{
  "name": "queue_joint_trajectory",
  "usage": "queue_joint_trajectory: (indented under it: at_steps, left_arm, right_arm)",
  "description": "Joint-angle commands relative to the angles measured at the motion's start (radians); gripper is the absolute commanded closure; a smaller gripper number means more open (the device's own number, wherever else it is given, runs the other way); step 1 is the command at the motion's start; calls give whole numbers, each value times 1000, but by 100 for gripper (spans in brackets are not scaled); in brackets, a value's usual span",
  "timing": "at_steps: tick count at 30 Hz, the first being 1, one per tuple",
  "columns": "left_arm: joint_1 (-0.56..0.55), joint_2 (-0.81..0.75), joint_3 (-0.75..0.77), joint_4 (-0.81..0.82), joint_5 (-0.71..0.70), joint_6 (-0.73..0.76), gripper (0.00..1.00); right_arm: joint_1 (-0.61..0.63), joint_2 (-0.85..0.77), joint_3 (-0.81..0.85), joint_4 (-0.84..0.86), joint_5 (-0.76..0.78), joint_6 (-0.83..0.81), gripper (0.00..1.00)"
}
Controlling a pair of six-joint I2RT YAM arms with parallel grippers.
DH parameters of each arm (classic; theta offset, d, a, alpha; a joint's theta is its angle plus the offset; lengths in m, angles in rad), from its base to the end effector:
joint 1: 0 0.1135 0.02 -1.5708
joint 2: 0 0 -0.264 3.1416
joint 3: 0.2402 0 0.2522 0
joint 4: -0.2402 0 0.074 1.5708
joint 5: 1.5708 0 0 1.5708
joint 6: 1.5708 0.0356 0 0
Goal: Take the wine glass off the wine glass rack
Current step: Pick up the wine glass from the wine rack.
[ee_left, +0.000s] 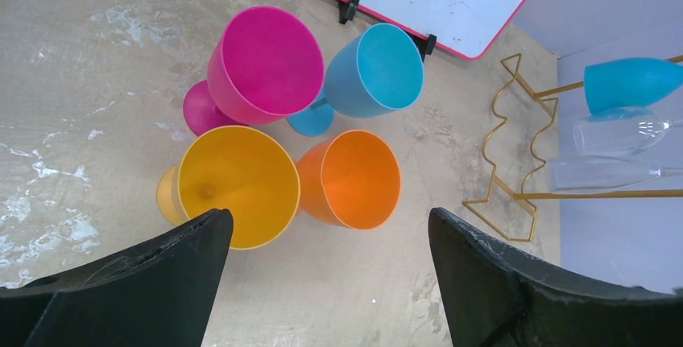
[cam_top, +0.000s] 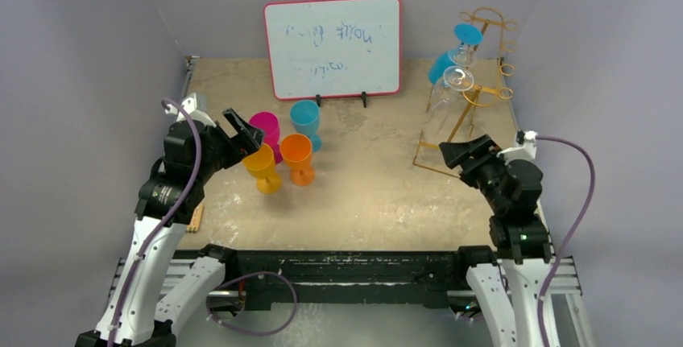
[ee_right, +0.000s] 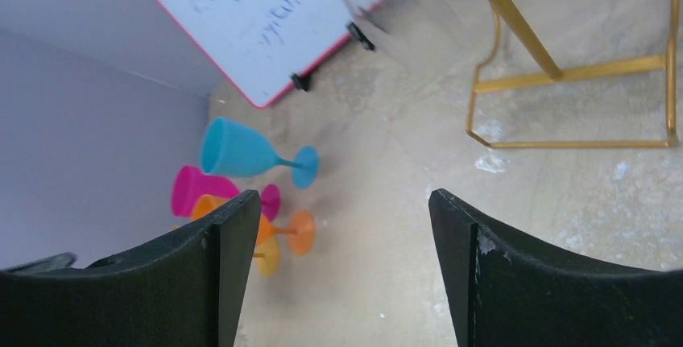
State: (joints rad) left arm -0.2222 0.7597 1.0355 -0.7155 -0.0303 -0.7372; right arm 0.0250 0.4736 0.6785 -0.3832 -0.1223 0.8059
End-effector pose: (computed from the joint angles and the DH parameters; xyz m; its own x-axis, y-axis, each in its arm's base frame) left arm 0.1437 -0.0314 0.3731 -0.4375 -0.5900 -0.6786 -0.1358 0.7894 -0.5987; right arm 0.1201 0.0073 0.3231 -0.2273 0.7106 -0.6659 0.0276 0.6882 0.7250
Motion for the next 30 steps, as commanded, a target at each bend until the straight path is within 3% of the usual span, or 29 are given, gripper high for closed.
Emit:
queue_joint_trajectory:
  at_steps: [1,7,16,21,24,30]
  left_arm:
    - [7,-14,-4,57,-26,13,8]
    - [7,-19,-1,47,-43,22,8]
    - [8,-17,19,27,-51,34,8]
    - [7,-22,33,4,-73,48,8]
    - [7,-23,31,0,-81,49,8]
    - [7,19,68,-13,-73,69,8]
  right_arm:
    - [-3,-43,174,-75,7,-35,21]
    - [-4,49,428,-61,25,-177,23]
    - [-3,440,781,-197,151,-305,22]
    - [-4,547,829,-202,160,-303,28]
    - [-5,557,812,-231,319,-308,29]
    - [-4,569,798,-165,220,-326,33]
